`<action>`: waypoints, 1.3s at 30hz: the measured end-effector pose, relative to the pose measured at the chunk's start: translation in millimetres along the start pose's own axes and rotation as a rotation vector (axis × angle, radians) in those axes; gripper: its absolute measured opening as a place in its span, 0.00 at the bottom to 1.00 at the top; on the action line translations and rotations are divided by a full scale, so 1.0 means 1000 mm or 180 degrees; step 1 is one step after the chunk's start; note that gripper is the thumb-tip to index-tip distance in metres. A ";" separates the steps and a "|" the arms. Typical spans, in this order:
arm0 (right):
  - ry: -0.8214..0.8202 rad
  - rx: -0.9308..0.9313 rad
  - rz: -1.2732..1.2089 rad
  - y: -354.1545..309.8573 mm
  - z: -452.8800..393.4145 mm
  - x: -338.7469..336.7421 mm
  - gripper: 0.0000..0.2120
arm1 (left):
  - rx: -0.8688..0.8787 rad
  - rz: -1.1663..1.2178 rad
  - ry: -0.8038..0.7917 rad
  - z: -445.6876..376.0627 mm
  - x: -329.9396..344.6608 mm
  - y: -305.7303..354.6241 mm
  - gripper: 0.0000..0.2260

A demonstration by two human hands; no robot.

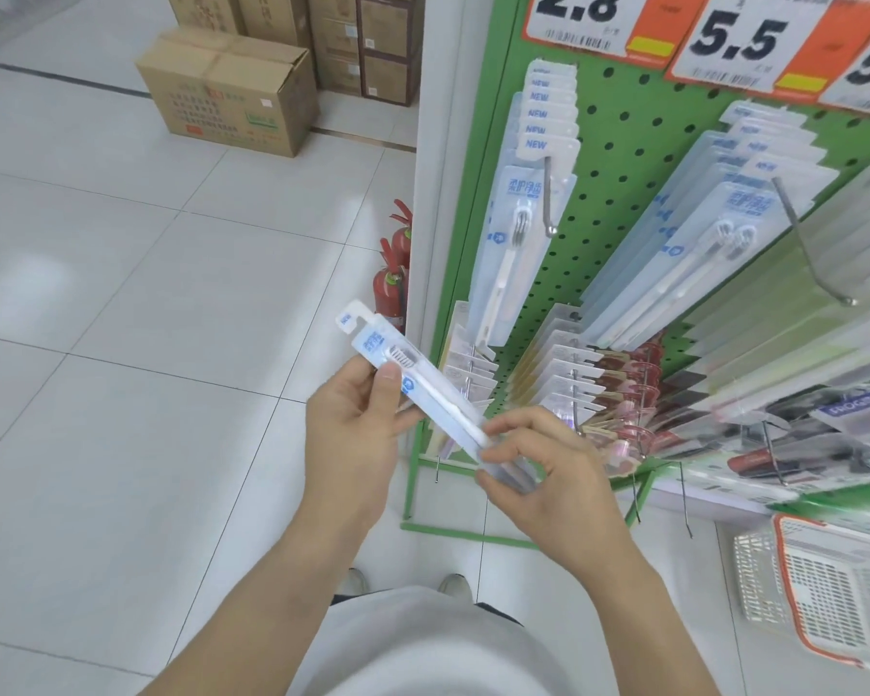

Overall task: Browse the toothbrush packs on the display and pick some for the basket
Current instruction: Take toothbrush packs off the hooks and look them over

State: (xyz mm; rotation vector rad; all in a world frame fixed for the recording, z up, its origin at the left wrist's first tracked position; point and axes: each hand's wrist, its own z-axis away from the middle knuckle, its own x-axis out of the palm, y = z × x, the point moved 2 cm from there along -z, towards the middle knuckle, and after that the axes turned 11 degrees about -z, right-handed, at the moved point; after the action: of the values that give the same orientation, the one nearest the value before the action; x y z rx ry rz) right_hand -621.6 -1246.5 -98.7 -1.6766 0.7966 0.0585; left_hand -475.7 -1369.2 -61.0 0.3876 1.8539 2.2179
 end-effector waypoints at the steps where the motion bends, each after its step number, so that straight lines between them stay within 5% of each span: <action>1: -0.0058 0.0012 -0.0087 -0.001 0.000 0.001 0.12 | -0.0006 0.0037 0.0039 -0.001 -0.001 -0.001 0.10; 12: 0.0080 0.1136 -0.1554 -0.011 -0.001 0.009 0.13 | -0.0211 -0.0118 -0.0275 -0.007 0.001 -0.004 0.08; 21: 0.0446 0.0820 -0.1834 -0.024 -0.019 0.009 0.05 | 0.0605 -0.0825 -0.0850 -0.001 0.013 0.008 0.08; 39: 0.1265 -0.0512 -0.1400 -0.064 -0.047 -0.019 0.11 | 0.1652 -0.0568 -0.0369 0.005 0.032 0.072 0.06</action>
State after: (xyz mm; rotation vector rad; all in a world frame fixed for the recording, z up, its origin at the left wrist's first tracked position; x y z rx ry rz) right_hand -619.6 -1276.7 -22.5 -2.0153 0.7065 -0.5430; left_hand -504.4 -1366.7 12.1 0.4057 2.2806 1.5482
